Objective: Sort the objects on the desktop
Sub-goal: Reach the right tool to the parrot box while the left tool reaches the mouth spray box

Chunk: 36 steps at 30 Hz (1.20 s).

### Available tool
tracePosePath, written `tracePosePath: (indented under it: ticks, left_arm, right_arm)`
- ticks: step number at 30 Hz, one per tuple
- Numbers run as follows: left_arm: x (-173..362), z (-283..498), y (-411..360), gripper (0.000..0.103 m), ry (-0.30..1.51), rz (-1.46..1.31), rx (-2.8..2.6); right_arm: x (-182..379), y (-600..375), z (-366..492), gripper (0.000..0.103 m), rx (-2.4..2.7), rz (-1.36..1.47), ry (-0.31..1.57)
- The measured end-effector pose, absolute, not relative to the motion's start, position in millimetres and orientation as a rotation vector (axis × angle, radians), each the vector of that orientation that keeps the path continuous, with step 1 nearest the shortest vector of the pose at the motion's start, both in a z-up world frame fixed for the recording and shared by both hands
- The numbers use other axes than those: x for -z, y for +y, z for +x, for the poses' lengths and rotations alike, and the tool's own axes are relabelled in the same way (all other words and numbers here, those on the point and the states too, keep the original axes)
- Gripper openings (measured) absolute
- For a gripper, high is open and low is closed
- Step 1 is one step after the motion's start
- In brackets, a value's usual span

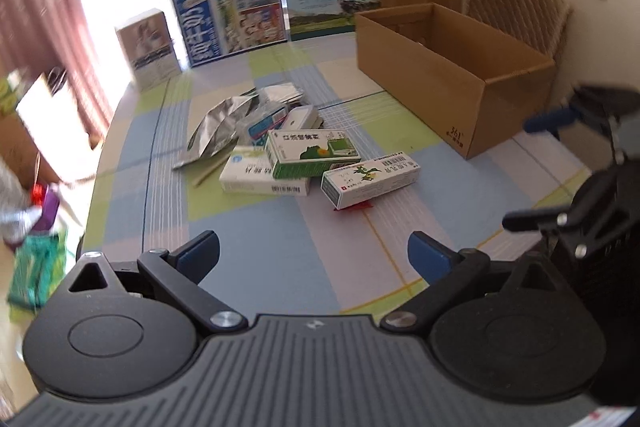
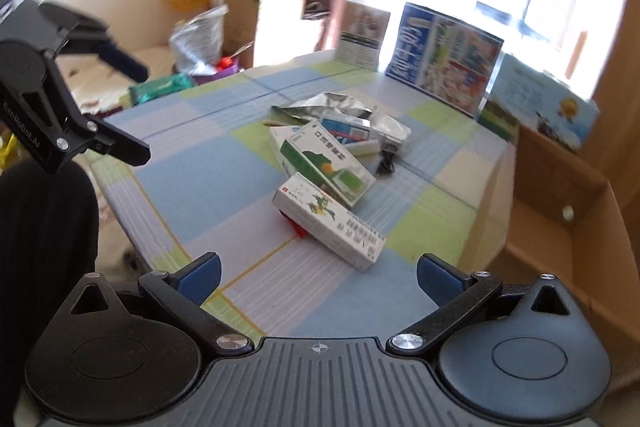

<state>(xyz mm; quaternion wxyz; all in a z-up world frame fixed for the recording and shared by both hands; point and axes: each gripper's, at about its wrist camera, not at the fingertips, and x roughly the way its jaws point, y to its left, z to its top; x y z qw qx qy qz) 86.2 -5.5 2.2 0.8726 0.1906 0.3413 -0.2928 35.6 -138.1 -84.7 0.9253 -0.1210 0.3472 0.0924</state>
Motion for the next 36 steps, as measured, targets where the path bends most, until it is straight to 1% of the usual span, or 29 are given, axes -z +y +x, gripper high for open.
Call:
tracePosePath:
  ticks: [12, 17, 22, 26, 29, 31, 36]
  left_arm:
    - [21, 145, -28, 0.099, 0.696, 0.705, 0.821]
    - [32, 167, -37, 0.098, 0.627, 0.87, 0.889]
    - [49, 181, -47, 0.098, 0.559, 1.019, 0.979]
    - [61, 200, -56, 0.097, 0.552, 1.062, 1.026]
    - [68, 213, -65, 0.093, 0.565, 1.073, 1.069]
    - [73, 219, -70, 0.093, 0.564, 1.084, 1.093]
    - [85, 229, -84, 0.093, 0.56, 1.119, 1.151]
  right_arm:
    - [116, -139, 103, 0.101, -0.407, -0.556, 0.788]
    - [131, -144, 129, 0.101, -0.472, -0.659, 0.831]
    - [145, -146, 153, 0.1, -0.541, -0.705, 0.871]
    - [158, -147, 169, 0.087, -0.575, -0.747, 0.917]
    - [165, -149, 179, 0.082, -0.607, -0.75, 0.941]
    - [170, -149, 186, 0.08, -0.63, -0.761, 0.955]
    - [176, -150, 202, 0.067, -0.684, -0.782, 0.988]
